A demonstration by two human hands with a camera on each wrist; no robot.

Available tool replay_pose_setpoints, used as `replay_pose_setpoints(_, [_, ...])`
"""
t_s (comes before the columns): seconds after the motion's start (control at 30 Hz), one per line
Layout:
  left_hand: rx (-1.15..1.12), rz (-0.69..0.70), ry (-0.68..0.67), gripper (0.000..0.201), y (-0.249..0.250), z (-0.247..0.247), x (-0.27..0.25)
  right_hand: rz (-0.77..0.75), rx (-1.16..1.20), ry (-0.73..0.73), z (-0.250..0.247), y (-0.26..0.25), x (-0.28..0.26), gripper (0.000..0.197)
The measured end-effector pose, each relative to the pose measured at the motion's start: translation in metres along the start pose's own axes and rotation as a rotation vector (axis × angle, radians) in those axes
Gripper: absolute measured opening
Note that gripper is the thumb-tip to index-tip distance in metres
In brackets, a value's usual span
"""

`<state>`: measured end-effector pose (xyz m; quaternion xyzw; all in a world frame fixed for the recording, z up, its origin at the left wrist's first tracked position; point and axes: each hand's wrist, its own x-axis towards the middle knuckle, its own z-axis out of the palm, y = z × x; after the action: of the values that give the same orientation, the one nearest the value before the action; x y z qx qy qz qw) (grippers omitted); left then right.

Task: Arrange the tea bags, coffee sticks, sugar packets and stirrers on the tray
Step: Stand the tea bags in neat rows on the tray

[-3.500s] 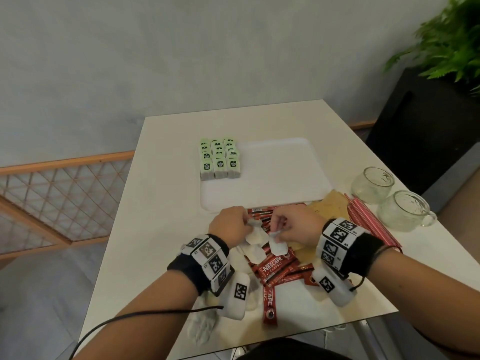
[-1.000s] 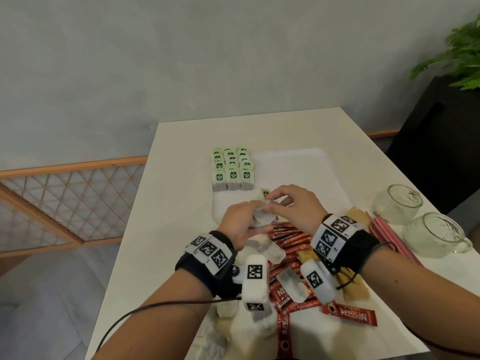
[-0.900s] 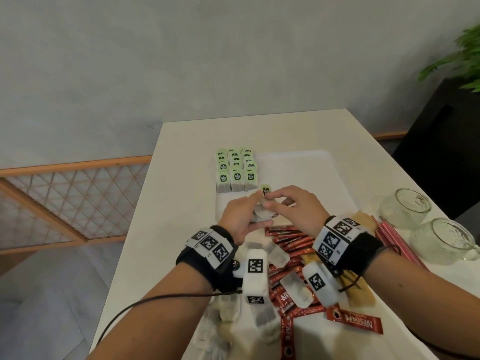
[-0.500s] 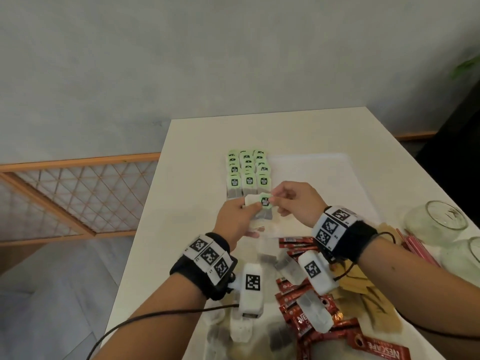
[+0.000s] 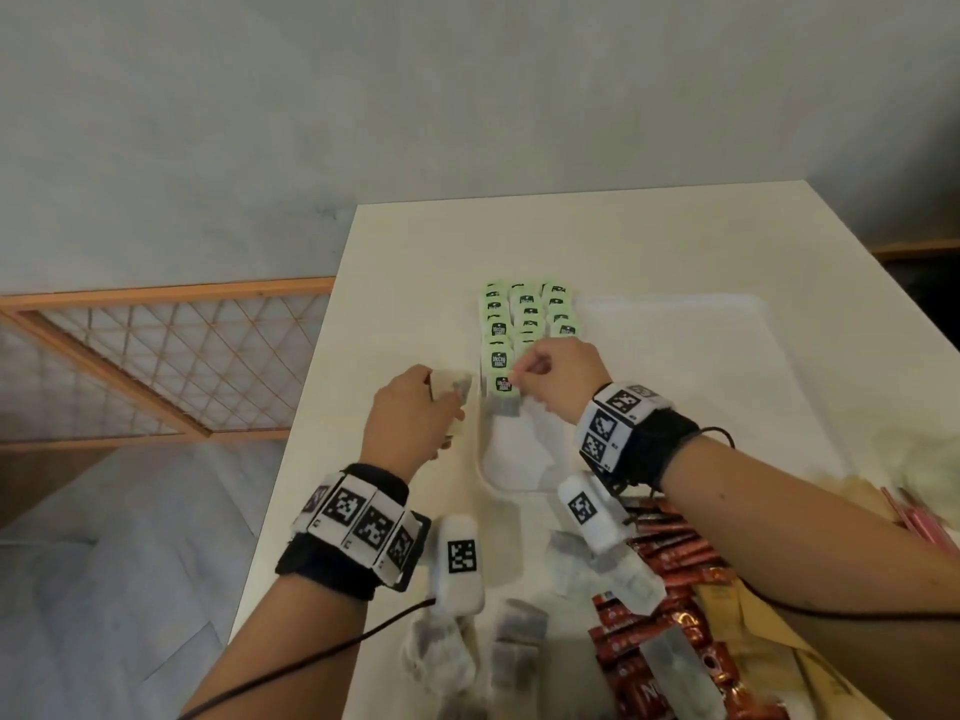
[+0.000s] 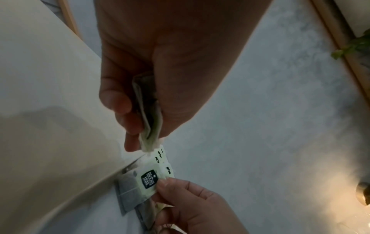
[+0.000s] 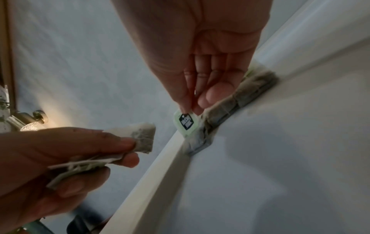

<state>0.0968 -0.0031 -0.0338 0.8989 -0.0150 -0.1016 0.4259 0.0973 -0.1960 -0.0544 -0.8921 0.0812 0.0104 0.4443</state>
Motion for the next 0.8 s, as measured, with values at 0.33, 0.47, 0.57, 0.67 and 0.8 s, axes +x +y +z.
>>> replay_pose_setpoints(0.33, [-0.099,-0.046,-0.152,0.014,-0.005,0.002,-0.008,-0.025,0.052,0.092,0.000,-0.006,0.006,0.018])
replay_pose_setpoints(0.47, [-0.090,0.029,-0.288,0.011,0.009,0.006,-0.015,-0.083,0.149,-0.019,-0.011,-0.009,-0.021,0.026])
replay_pose_setpoints(0.57, [-0.119,0.063,-0.380,0.003,0.021,0.014,-0.023,-0.105,0.195,-0.114,-0.017,-0.004,-0.041,0.019])
replay_pose_setpoints(0.67, [-0.127,0.072,-0.404,0.017,0.026,0.023,-0.029,-0.086,0.264,-0.066,-0.025,0.007,-0.057,0.004])
replay_pose_setpoints(0.8, [-0.216,0.055,-0.322,0.025,0.027,0.033,-0.037,-0.037,0.357,0.049,-0.038,0.017,-0.075,0.007])
